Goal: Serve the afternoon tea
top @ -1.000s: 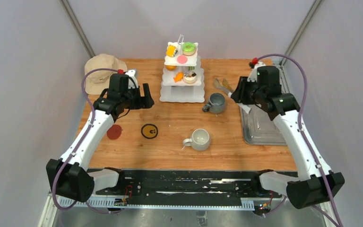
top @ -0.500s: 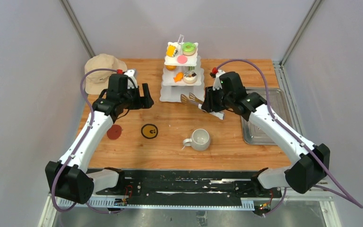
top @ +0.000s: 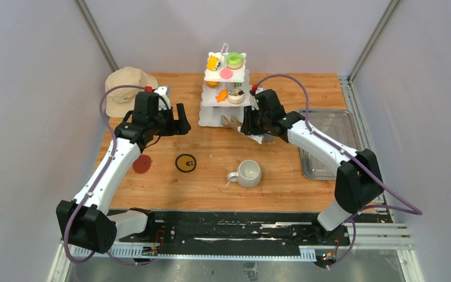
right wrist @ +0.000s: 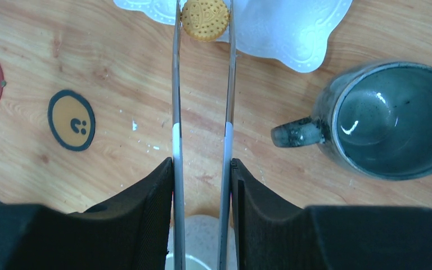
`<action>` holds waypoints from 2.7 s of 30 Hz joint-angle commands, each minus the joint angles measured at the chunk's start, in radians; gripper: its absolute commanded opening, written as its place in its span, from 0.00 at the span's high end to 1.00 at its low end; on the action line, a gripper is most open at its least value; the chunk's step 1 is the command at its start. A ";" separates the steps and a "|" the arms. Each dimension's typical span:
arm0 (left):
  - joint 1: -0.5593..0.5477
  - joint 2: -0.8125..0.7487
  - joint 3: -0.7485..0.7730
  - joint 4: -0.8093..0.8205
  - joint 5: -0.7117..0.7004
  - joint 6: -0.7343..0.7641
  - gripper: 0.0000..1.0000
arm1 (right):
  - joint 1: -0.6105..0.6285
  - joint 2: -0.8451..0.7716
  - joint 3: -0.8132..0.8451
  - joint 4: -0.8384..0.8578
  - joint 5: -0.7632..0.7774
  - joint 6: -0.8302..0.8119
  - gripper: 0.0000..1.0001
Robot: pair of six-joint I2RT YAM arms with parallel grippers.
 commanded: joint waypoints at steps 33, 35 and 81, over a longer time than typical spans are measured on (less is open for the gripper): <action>0.004 -0.023 0.015 0.011 0.009 -0.017 0.12 | 0.027 -0.071 0.000 0.035 0.040 -0.017 0.73; 0.004 -0.024 0.012 0.014 0.012 -0.020 0.12 | 0.026 -0.079 -0.018 0.032 0.063 -0.022 0.73; 0.004 -0.032 0.016 -0.009 0.007 -0.004 0.12 | 0.088 0.321 0.062 0.000 0.252 0.209 0.99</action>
